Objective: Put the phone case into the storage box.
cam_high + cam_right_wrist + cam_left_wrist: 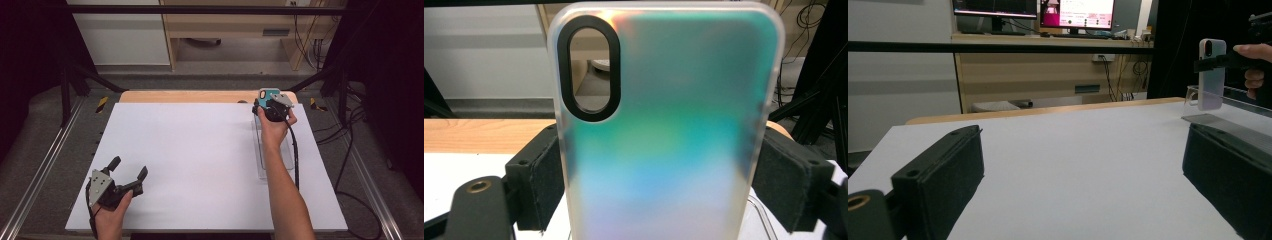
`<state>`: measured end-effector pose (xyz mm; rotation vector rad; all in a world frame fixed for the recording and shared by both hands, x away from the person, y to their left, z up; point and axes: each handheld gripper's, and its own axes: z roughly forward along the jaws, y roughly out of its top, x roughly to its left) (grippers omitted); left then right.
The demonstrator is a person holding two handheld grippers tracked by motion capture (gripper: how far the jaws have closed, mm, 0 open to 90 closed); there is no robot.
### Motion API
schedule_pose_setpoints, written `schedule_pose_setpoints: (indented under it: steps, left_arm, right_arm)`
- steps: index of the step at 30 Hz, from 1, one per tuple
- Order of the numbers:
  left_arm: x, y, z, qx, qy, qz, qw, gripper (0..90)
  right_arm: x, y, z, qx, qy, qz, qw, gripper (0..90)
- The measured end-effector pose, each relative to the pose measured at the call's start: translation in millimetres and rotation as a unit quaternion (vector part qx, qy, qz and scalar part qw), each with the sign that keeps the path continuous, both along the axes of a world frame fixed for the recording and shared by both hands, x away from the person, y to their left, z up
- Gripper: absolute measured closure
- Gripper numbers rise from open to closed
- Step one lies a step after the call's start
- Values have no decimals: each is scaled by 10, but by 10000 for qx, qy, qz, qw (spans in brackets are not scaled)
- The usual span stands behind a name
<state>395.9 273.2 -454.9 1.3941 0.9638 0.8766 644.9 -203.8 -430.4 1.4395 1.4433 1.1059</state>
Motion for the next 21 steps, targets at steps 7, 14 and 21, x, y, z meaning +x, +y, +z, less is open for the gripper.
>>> schedule_pose_setpoints:
  steps: [7,14,21]
  left_arm:
    - [7,-6,-5,17,13,-22,10000,27]
    - [5,-42,-8,60,9,-65,10000,27]
    - [4,-47,-8,65,2,-92,9999,27]
  right_arm:
    - [1,-38,-9,-60,38,-29,10000,173]
    - [7,-35,-82,-58,69,-40,10000,173]
    - [11,-25,-112,-33,78,-70,9999,173]
